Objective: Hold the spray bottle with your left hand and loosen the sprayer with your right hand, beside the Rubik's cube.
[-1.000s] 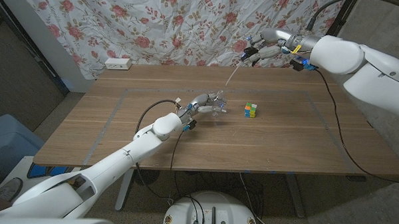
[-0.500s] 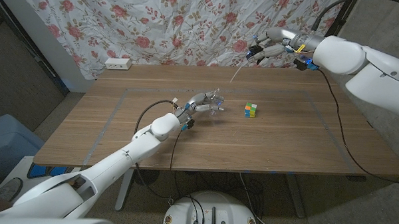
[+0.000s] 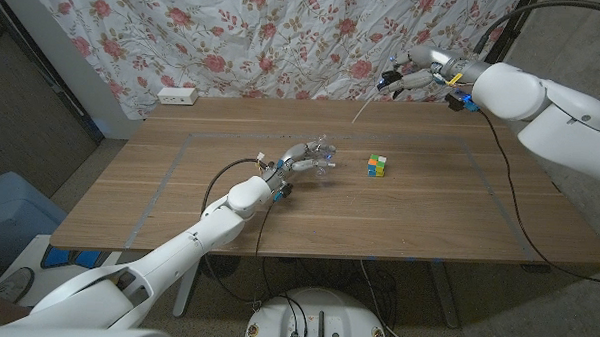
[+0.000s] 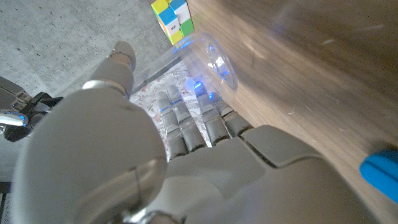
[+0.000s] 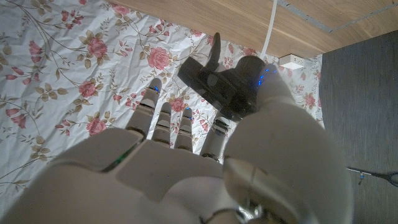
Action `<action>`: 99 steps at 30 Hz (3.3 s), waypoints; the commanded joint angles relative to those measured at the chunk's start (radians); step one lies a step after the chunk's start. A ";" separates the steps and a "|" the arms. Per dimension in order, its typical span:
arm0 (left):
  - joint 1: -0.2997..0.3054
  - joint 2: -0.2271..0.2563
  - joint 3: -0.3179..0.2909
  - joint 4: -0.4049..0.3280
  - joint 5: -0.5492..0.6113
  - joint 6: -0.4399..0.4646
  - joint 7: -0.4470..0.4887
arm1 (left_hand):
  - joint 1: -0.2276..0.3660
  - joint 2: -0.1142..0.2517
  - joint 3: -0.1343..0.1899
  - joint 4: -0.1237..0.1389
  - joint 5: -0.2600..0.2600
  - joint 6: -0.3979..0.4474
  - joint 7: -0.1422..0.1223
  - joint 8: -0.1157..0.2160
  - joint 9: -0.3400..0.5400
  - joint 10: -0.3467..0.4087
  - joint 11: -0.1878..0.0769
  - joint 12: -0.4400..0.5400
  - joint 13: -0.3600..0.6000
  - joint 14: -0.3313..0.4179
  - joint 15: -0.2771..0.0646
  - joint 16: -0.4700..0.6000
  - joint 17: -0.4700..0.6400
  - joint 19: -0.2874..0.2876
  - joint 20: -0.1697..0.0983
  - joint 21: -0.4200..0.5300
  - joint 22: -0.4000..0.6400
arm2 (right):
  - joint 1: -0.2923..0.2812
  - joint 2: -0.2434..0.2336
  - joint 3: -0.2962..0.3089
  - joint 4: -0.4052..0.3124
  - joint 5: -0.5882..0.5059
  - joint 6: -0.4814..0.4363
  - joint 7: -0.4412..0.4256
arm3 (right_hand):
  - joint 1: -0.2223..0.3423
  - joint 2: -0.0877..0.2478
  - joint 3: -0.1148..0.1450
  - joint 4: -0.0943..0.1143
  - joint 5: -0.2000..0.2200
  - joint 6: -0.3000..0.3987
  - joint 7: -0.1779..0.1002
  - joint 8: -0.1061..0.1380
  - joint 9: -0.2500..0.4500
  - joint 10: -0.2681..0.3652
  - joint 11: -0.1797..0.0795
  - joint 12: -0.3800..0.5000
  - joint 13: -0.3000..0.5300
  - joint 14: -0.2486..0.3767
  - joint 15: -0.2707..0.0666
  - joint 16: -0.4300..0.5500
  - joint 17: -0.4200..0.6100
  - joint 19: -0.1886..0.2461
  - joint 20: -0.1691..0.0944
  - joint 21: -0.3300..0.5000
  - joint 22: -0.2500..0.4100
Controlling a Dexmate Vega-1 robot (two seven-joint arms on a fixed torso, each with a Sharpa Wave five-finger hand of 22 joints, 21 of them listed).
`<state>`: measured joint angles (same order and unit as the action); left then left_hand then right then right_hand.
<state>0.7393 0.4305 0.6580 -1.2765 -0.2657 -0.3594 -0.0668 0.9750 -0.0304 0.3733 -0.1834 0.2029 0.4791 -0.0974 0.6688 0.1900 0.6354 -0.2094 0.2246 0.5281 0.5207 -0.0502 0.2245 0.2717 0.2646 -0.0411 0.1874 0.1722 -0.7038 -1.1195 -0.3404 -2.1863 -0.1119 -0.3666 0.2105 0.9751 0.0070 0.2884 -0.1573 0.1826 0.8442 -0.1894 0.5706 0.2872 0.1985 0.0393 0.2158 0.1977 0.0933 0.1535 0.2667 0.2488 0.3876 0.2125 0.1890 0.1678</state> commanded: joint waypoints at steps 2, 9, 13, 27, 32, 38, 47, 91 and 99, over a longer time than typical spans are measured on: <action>0.008 -0.021 0.004 0.039 -0.019 -0.010 -0.012 | -0.049 0.036 -0.004 0.006 -0.007 0.000 -0.029 -0.033 -0.006 -0.018 -0.002 -0.011 -0.019 -0.023 -0.148 -0.015 -0.018 -0.015 0.005 0.001 0.003 | -0.045 0.007 0.005 0.020 0.005 -0.038 -0.085 | -0.006 0.010 0.006 0.003 0.008 0.001 -0.002 0.005 0.002 0.013 -0.001 -0.001 0.002 0.005 0.002 0.008 0.002 0.008 0.000 -0.002 0.000; 0.014 -0.019 0.009 0.046 -0.010 -0.004 -0.005 | -0.042 0.028 -0.008 0.008 -0.007 0.011 -0.039 -0.052 -0.011 -0.029 -0.004 -0.019 -0.041 -0.035 -0.151 -0.024 -0.039 -0.040 0.014 -0.004 0.002 | -0.062 0.026 0.003 0.036 0.016 -0.037 -0.125 | -0.007 0.011 0.006 0.003 0.008 0.004 -0.002 0.007 0.000 0.020 -0.003 0.001 0.002 0.012 -0.004 0.011 0.002 0.010 0.000 -0.001 0.000; 0.016 -0.020 0.010 0.055 -0.007 -0.004 0.000 | -0.039 0.023 -0.010 0.009 -0.007 0.011 -0.044 -0.066 -0.013 -0.035 -0.006 -0.023 -0.054 -0.044 -0.147 -0.030 -0.052 -0.056 0.017 -0.007 0.001 | -0.067 0.036 0.001 0.047 0.025 -0.031 -0.141 | -0.007 0.012 0.006 0.003 0.008 0.004 -0.002 0.008 -0.001 0.023 -0.004 0.001 0.003 0.015 -0.005 0.012 0.003 0.011 0.000 -0.001 0.000; 0.020 -0.020 0.018 0.063 0.014 0.001 0.019 | -0.038 0.016 -0.017 0.014 -0.008 0.017 -0.052 -0.106 -0.015 -0.043 -0.008 -0.030 -0.092 -0.071 -0.148 -0.039 -0.082 -0.116 0.028 -0.014 -0.001 | -0.098 0.047 0.007 0.066 0.060 -0.018 -0.180 | -0.007 0.014 0.007 0.002 0.009 0.004 -0.002 0.010 -0.004 0.027 -0.002 -0.001 0.003 0.018 -0.010 0.013 0.004 0.014 0.000 -0.001 0.000; 0.017 -0.021 0.019 0.069 0.014 -0.002 0.017 | -0.037 0.016 -0.018 0.015 -0.008 0.018 -0.052 -0.112 -0.015 -0.046 -0.009 -0.031 -0.099 -0.078 -0.146 -0.041 -0.086 -0.120 0.028 -0.013 -0.001 | -0.118 0.045 0.015 0.062 0.071 -0.020 -0.199 | -0.007 0.015 0.007 0.002 0.009 0.002 -0.002 0.010 -0.005 0.026 -0.004 -0.002 0.003 0.018 -0.010 0.014 0.004 0.014 0.000 -0.001 0.000; 0.015 -0.023 0.021 0.076 0.009 -0.001 0.009 | -0.036 0.014 -0.019 0.015 -0.008 0.016 -0.052 -0.122 -0.015 -0.049 -0.009 -0.032 -0.107 -0.084 -0.147 -0.042 -0.089 -0.122 0.028 -0.010 -0.001 | -0.134 0.042 0.020 0.060 0.081 -0.028 -0.215 | -0.007 0.016 0.008 0.002 0.010 0.001 -0.003 0.010 -0.007 0.027 -0.005 -0.003 0.003 0.018 -0.010 0.014 0.005 0.014 0.000 -0.001 0.000; 0.015 -0.022 0.022 0.081 -0.003 0.004 -0.008 | -0.034 0.012 -0.023 0.016 -0.007 0.022 -0.054 -0.146 -0.013 -0.086 -0.004 -0.040 -0.133 -0.113 -0.130 -0.047 -0.095 -0.131 0.035 -0.006 -0.002 | -0.153 0.044 0.023 0.066 0.096 -0.033 -0.237 | -0.006 0.017 0.008 0.001 0.011 -0.005 -0.003 0.010 -0.009 0.028 -0.005 -0.003 0.003 0.019 -0.011 0.014 0.006 0.014 0.000 -0.002 0.000; 0.019 0.035 0.028 0.016 -0.014 0.071 -0.066 | -0.019 -0.043 -0.062 0.018 -0.018 -0.227 -0.085 -0.469 -0.010 -0.442 0.052 -0.047 -0.342 -0.432 -0.049 -0.055 -0.103 -0.186 0.043 -0.005 -0.003 | -0.189 0.039 0.034 0.079 0.141 -0.009 -0.274 | -0.004 0.021 0.009 0.000 0.013 -0.010 0.000 0.015 -0.016 0.029 -0.003 -0.008 0.004 0.019 -0.010 0.014 0.009 0.015 0.000 -0.002 0.000; 0.027 0.044 0.018 0.005 -0.019 0.070 -0.059 | -0.026 -0.059 -0.074 0.021 -0.025 -0.298 -0.055 -0.483 -0.010 -0.519 0.069 -0.050 -0.345 -0.498 -0.033 -0.057 -0.102 -0.212 0.035 -0.008 -0.003 | -0.188 0.041 0.031 0.083 0.143 -0.008 -0.277 | -0.005 0.021 0.009 0.000 0.013 -0.011 -0.001 0.016 -0.018 0.029 -0.004 -0.008 0.004 0.019 -0.010 0.014 0.009 0.015 0.001 -0.003 0.000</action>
<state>0.7551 0.4564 0.6896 -1.2500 -0.2756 -0.2945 -0.1286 0.9516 -0.0750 0.3041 -0.1624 0.1808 0.1941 -0.1587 0.1884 0.1745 0.1337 -0.1380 0.1772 0.1812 0.0373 -0.0340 0.1695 0.1677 0.0644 -0.0052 0.1838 0.1681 -0.8894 -1.0816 -0.3073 -2.1062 0.0240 -0.3745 -0.0576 0.9658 0.0158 0.2899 -0.1559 0.1884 0.8313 -0.1879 0.5809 0.2664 0.2180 0.0339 0.2109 0.1977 0.1110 0.1358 0.2755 0.2531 0.4017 0.2126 0.1890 0.1678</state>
